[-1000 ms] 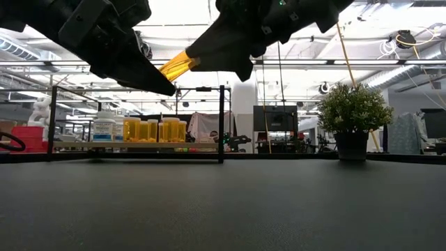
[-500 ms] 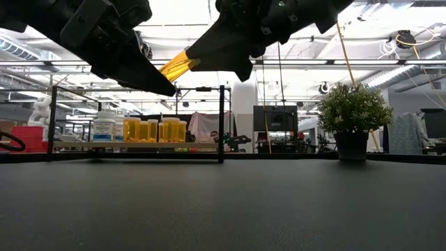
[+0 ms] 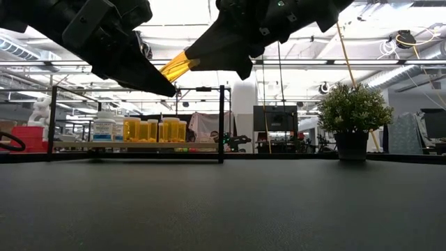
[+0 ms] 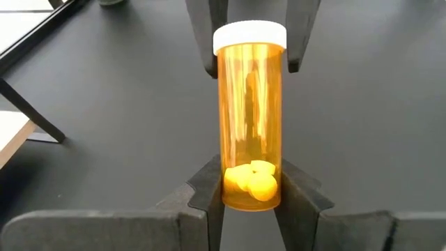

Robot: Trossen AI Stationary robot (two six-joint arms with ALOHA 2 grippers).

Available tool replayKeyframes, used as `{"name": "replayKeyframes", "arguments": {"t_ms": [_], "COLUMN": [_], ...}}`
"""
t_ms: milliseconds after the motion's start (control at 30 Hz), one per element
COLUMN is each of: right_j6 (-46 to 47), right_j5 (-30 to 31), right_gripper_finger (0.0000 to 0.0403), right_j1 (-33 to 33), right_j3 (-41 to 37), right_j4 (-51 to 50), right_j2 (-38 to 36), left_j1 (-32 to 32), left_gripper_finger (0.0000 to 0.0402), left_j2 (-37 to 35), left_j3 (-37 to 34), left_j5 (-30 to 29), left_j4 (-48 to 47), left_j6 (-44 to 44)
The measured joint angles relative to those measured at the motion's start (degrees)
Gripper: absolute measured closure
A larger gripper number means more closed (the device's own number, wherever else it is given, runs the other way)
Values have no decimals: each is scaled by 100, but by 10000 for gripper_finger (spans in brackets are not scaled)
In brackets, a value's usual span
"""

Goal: Pick and place medicine bottles onto shelf by color
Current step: Put the small orange pill bottle on the shelf

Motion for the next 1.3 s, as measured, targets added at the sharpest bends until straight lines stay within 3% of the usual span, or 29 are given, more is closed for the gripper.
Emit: {"name": "replayKeyframes", "arguments": {"t_ms": [200, 433, 533, 667, 900, 1067, 1300], "right_j6": [-39, -30, -22, -22, -17, 22, 42], "right_j5": [14, 50, 52, 26, -134, -140, -388], "right_gripper_finger": [280, 212, 203, 221, 288, 293, 282], "right_j1": [0, -7, -9, -9, -7, -7, -92], "right_j3": [0, 0, 0, 0, 4, 7, 7], "right_j4": [4, 177, 179, 175, 130, 27, -33], "right_j2": [0, 0, 0, 0, 0, -5, -5], "left_j1": [-2, -7, -9, -7, -7, -7, -7], "left_gripper_finger": [299, 299, 299, 299, 299, 296, 222], "left_j2": [0, 0, 0, 0, 2, 4, 4], "left_j3": [0, 0, 0, 0, 0, 0, 0], "left_j5": [0, 32, 46, 42, 37, 37, 22], "left_j4": [0, 17, 15, 13, 9, 22, -35], "left_j6": [0, 1, 0, -3, -7, -9, -160]}}
